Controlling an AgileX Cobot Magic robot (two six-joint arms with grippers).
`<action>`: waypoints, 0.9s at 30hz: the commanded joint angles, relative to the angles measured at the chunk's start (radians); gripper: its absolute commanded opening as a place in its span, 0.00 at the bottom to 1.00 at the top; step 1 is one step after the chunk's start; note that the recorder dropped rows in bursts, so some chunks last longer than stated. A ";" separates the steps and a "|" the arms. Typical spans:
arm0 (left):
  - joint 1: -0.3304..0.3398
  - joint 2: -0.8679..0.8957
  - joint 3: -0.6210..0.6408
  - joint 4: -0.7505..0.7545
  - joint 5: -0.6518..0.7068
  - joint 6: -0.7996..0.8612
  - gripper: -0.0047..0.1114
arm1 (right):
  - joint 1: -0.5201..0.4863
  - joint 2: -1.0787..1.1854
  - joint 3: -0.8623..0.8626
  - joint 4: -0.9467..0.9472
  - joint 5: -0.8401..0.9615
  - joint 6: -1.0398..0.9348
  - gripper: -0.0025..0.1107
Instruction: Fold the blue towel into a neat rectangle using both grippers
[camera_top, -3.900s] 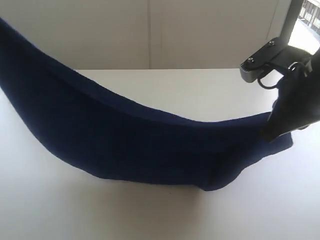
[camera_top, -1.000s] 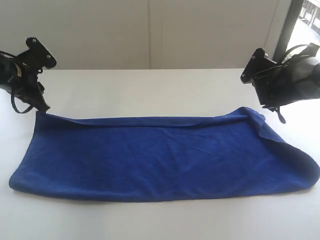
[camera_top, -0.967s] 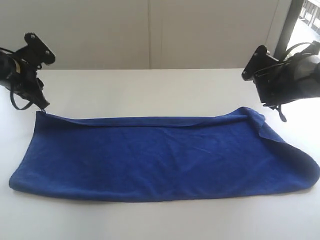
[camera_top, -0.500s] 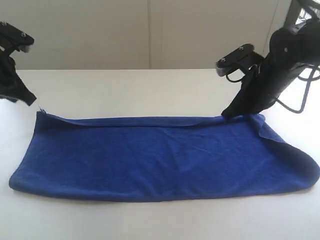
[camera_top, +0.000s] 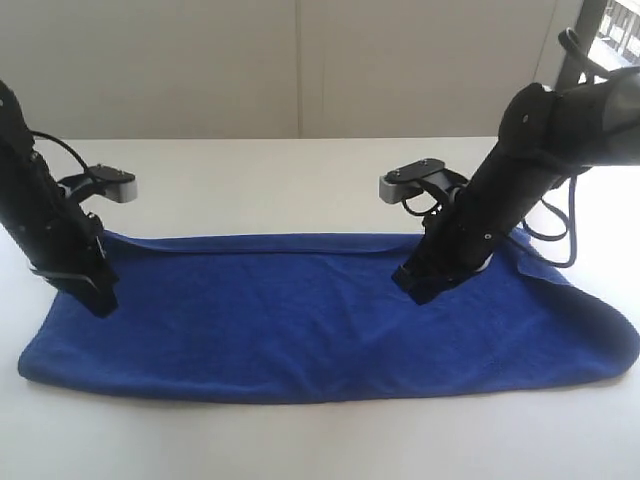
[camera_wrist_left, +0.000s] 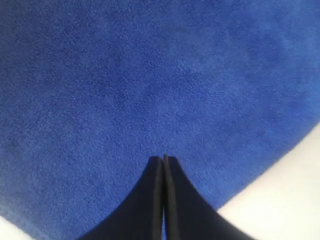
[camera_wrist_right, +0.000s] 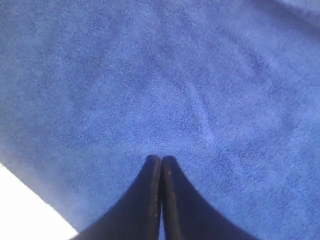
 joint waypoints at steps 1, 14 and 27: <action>0.000 0.064 -0.004 -0.013 -0.029 0.007 0.04 | 0.000 0.027 -0.004 0.005 -0.006 -0.012 0.02; 0.000 0.100 -0.004 0.017 -0.157 0.007 0.04 | -0.039 0.041 -0.076 -0.458 -0.252 0.471 0.04; 0.000 0.146 -0.004 0.017 -0.086 0.007 0.04 | -0.333 0.286 -0.422 -0.214 -0.057 0.361 0.39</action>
